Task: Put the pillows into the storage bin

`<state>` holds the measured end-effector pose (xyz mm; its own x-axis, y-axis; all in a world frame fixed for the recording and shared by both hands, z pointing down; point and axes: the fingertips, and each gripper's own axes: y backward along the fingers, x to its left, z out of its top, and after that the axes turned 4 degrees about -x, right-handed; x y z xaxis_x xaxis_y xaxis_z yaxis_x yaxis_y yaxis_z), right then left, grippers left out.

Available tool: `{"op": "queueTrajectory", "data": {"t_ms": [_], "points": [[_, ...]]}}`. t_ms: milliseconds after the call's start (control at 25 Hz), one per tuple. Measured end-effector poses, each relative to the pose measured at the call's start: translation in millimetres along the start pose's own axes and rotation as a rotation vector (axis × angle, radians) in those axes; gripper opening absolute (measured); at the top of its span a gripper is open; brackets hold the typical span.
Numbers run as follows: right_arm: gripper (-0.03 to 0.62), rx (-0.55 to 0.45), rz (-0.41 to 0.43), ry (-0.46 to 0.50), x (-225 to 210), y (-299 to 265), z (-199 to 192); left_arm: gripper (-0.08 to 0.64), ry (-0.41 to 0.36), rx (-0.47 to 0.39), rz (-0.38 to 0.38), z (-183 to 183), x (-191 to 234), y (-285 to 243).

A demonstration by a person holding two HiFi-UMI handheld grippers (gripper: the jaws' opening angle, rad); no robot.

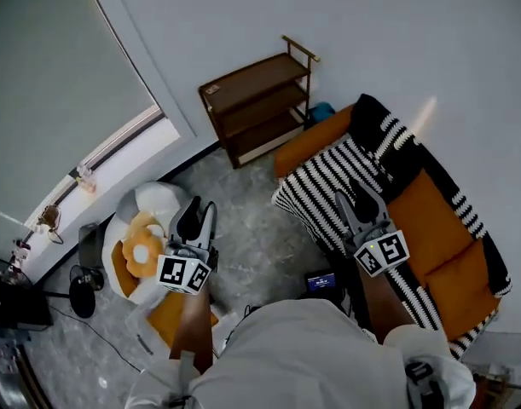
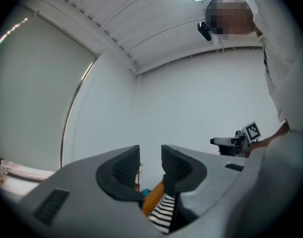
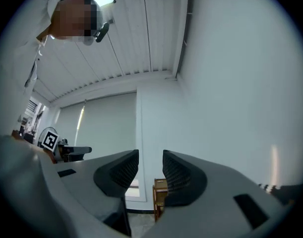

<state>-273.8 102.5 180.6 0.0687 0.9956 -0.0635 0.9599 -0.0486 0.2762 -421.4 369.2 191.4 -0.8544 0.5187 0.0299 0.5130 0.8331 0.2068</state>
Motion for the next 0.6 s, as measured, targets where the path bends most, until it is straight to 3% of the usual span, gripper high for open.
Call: {"op": "queueTrajectory", "data": {"t_ms": [360, 600], "points": [[0.169, -0.010, -0.272, 0.043, -172.2, 117.4, 35.1, 0.144, 0.094, 0.065, -0.236, -52.3, -145.3, -155.7], [0.169, -0.010, -0.551, 0.084, -266.6, 245.3, 57.9, 0.147, 0.122, 0.127, -0.466, -92.6, -279.8, -249.0]]}}
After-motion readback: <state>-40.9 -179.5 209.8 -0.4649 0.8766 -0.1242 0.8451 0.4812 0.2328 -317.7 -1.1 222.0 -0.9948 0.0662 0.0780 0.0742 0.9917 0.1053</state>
